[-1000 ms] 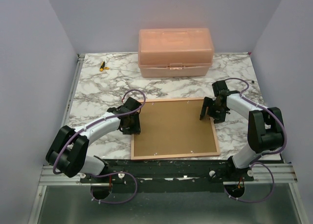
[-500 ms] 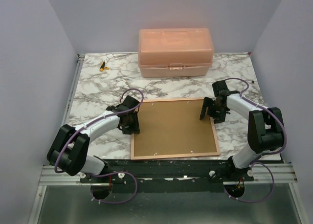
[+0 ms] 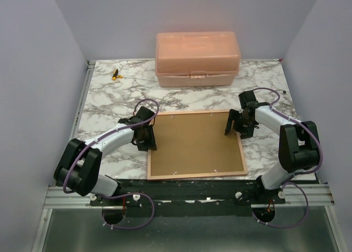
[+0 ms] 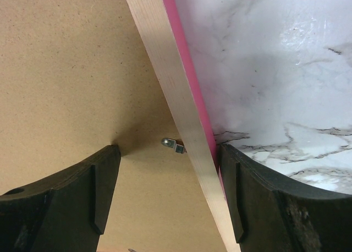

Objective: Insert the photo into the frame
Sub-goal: Install the photo frame at the center of the board.

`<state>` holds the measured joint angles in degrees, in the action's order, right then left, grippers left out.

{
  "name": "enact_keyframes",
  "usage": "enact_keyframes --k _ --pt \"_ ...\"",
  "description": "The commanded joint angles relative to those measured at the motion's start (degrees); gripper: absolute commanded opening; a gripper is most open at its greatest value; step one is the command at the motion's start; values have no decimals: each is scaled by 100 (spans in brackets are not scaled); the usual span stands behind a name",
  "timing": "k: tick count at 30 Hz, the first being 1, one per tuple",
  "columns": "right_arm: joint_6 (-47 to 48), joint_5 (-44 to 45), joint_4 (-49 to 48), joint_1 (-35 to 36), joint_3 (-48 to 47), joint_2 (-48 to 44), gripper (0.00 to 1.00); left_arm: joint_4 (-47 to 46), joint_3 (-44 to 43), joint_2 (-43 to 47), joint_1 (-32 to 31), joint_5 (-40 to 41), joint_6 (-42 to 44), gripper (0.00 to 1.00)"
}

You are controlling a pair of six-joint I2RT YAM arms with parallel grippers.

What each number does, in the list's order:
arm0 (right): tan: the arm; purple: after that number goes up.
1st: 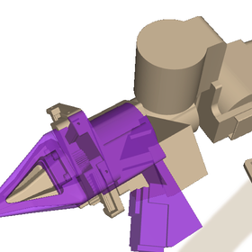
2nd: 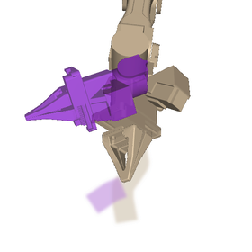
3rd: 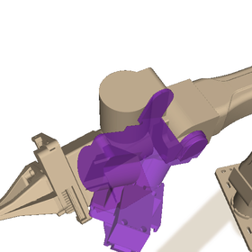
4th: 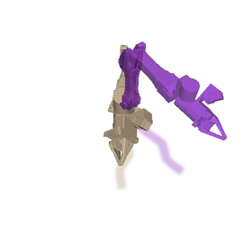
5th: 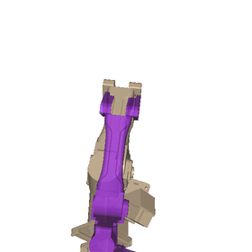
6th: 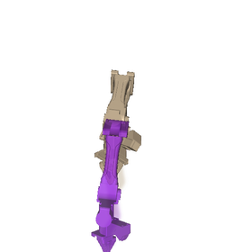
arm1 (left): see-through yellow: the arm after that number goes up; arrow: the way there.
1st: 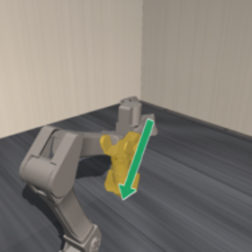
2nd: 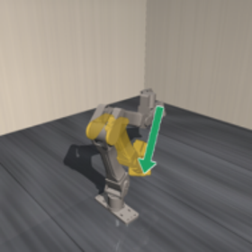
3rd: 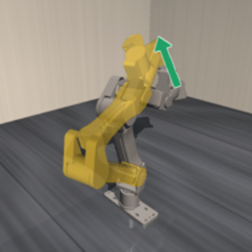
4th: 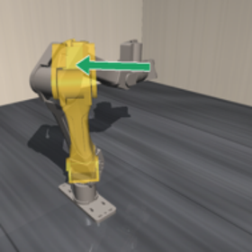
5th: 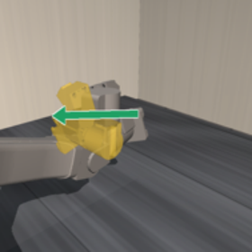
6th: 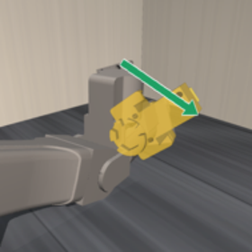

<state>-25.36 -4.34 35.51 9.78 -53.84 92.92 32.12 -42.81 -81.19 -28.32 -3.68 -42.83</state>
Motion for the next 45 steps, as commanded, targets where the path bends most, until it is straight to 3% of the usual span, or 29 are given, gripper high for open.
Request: enact_keyframes --k 1,12,13,18,21,26,38,45 --pt "-82 -579 -184 67 241 138 79 -208 31 -82 -8 -65 -117 26" --pt "-67 -733 -235 68 282 199 78 -241 12 -40 28 -104 -65 19" --pt "-71 -741 -237 61 286 199 79 -248 -3 -22 34 -135 -46 22" --pt "-78 -775 -254 61 267 225 78 -216 -51 75 42 -194 -105 59" --pt "-70 -788 -255 66 257 249 78 -248 -37 -4 100 -188 -181 60" --pt "-40 -784 -235 63 260 261 78 -329 40 -144 248 -223 -290 51" --pt "-60 -811 -275 67 287 282 78 -354 143 -153 299 -215 -161 1" --pt "-32 -806 -246 63 269 228 78 -455 182 -70 300 -364 -59 0"
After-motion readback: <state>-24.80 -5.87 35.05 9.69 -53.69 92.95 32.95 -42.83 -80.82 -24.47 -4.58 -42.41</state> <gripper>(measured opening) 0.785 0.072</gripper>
